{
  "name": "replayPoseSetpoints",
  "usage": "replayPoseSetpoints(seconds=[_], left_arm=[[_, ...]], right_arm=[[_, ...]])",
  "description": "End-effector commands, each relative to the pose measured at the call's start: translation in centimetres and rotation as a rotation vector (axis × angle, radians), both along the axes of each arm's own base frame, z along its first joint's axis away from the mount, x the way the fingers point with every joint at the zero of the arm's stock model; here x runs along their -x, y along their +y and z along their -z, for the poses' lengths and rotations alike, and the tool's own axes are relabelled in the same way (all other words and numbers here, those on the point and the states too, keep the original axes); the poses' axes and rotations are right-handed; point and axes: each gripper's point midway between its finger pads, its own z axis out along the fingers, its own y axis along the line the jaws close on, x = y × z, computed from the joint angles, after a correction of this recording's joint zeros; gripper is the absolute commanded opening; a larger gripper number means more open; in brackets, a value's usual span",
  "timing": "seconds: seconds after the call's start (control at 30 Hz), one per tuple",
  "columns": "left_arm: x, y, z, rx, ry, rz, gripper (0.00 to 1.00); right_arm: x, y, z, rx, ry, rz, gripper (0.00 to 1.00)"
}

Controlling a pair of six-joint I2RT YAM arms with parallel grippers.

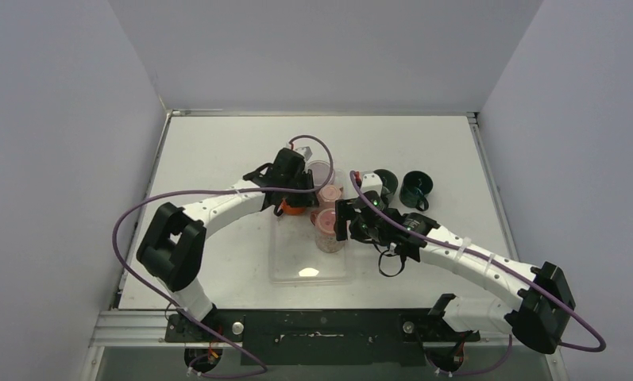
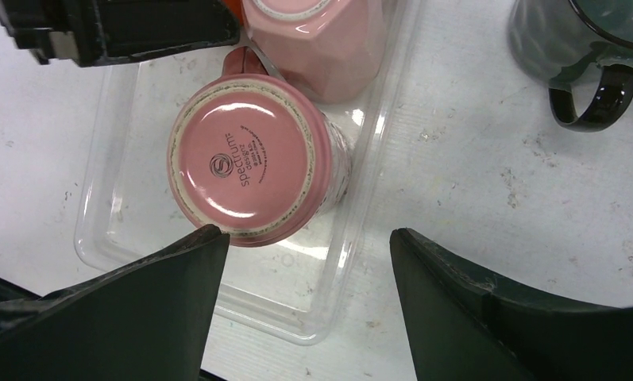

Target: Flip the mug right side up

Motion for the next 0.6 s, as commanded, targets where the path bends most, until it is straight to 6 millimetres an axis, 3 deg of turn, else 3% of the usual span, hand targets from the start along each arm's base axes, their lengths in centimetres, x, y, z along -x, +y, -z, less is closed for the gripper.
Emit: replayPoseSetpoints(seconds=[0.0, 0.2, 0.37, 0.57], left_arm=[[-2.5, -0.7, -0.9, 0.017, -0.063, -0.045, 0.17], [-2.1, -0.2, 1.9, -0.052, -0.018, 0.09, 0.19], [0.2, -0.9, 2.2, 0.002, 0.005, 0.215, 0.21], [2.0, -0.3, 2.2, 0.061, -0.006, 0.204, 0.22]], right_arm=[[-0.2, 0.5, -1.1, -0.065, -0.028, 0.0, 0.76], [0.1, 0.9, -0.4, -0.073, -0.013, -0.02, 0.76], [0.2, 0.9, 0.1, -0.067, -0.003, -0.026, 0.75], [0.3, 1.0, 0.8, -0.058, 0.009, -0.03, 0.75]])
